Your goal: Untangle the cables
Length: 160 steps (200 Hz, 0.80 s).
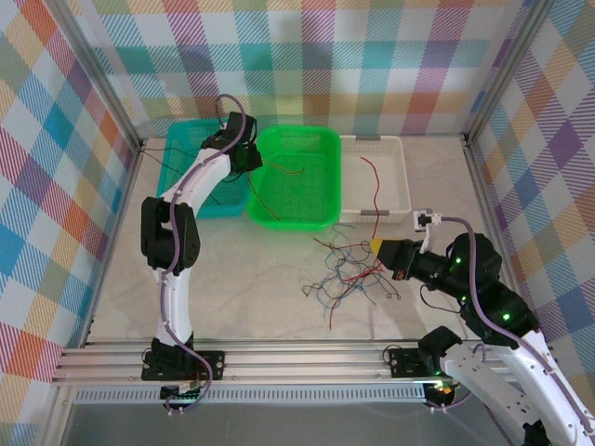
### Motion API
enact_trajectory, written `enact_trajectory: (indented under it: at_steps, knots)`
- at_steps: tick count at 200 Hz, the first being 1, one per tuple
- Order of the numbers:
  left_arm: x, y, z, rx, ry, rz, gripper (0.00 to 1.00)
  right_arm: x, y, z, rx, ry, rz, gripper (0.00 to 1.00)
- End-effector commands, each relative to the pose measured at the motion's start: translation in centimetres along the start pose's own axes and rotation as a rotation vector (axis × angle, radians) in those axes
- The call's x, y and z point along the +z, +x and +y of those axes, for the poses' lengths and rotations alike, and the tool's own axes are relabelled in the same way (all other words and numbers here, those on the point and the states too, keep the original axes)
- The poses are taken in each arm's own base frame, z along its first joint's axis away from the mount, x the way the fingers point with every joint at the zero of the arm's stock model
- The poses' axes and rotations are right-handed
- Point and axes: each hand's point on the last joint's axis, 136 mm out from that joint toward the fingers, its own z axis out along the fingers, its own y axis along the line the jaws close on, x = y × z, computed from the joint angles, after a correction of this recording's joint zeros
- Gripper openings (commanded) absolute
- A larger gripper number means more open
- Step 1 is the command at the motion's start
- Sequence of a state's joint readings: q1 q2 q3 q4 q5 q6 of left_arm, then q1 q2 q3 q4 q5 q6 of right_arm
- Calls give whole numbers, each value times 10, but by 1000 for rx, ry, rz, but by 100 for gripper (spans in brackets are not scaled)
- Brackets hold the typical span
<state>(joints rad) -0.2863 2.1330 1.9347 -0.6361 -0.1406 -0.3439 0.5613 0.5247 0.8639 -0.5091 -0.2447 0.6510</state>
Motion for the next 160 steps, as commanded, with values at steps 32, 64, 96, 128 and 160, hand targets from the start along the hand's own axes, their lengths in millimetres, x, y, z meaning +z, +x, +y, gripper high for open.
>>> enact_trajectory:
  at_steps: [32,64,96,128,160]
  knots:
    - [3,4,1,26,-19,23,15,-2,-5,6,-12,-25,-23,0]
    - [5,7,-2,31,-14,32,16,-2,-5,6,-13,-27,-23,0]
    - [5,6,-6,35,-10,28,11,-2,-5,6,-13,-25,-22,0]
    - [-3,-2,-9,25,5,6,3,-2,-5,6,-14,-25,-23,0]
    - [-19,-9,-24,20,46,-25,0,-2,-6,6,-13,-27,-25,0]
